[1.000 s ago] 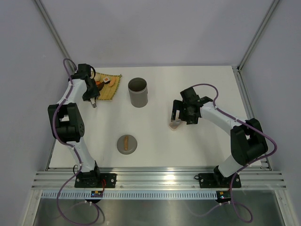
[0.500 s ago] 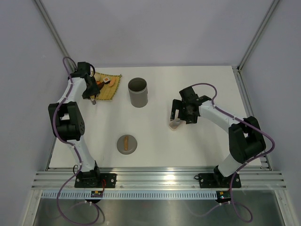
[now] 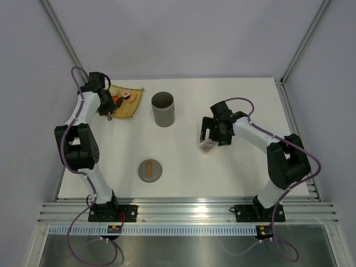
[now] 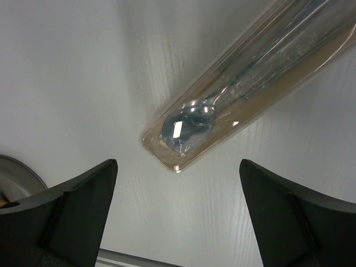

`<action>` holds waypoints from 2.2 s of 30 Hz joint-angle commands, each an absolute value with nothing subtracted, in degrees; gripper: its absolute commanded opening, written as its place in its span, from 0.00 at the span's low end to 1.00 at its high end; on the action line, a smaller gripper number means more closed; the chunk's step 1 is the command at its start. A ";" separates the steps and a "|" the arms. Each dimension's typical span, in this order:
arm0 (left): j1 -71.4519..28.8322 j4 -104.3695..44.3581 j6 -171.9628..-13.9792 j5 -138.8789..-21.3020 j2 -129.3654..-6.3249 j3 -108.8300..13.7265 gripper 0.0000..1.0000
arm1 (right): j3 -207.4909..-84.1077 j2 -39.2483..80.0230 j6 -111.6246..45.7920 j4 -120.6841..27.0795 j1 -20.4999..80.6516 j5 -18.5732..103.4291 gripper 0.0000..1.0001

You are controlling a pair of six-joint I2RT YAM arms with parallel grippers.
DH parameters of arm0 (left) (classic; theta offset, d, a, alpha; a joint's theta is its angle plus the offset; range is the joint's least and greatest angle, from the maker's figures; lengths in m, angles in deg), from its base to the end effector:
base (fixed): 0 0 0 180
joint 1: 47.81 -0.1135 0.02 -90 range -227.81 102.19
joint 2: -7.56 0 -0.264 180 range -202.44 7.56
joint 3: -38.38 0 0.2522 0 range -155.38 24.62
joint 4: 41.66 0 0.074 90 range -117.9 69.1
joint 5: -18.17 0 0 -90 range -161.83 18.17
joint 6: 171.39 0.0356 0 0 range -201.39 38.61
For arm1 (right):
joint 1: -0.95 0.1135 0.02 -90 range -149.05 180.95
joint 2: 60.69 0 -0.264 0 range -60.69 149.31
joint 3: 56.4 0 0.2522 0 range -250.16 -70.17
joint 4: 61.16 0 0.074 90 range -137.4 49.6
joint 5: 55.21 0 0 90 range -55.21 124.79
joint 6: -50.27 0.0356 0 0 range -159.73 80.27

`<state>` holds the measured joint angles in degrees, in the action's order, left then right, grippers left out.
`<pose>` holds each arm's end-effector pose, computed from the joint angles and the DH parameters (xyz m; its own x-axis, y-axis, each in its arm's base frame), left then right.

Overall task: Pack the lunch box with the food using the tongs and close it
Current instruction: Pick up the fake food from the plate, then place the fake food in the packing box.

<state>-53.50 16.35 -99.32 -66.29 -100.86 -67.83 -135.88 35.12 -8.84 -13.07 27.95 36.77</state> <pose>0.4074 0.0440 0.2593 -0.7766 -0.3853 -0.4983 -0.4052 0.9113 -0.0732 0.2989 0.1537 0.2064 -0.9294 0.1023 -0.3545 0.0118 0.9686 0.2484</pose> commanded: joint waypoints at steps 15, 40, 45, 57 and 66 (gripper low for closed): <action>-52.30 12.35 -100.64 -81.23 -75.33 -58.35 0.12 | -135.03 30.89 -6.68 -14.61 28.63 35.05 0.99; -29.00 15.42 -101.61 -83.70 -72.15 -61.07 0.13 | -136.17 29.13 -5.98 -13.65 28.72 32.15 0.99; -28.56 16.48 -101.08 -81.76 -74.00 -62.83 0.21 | -136.08 29.22 -6.33 -13.30 28.81 31.71 0.99; -27.51 17.01 -100.90 -82.64 -76.37 -64.76 0.61 | -137.23 31.50 -6.95 -13.12 28.81 32.50 0.99; -27.59 16.75 -101.17 -73.25 -72.60 -66.97 0.45 | -137.75 32.64 -6.95 -13.12 28.72 33.03 0.99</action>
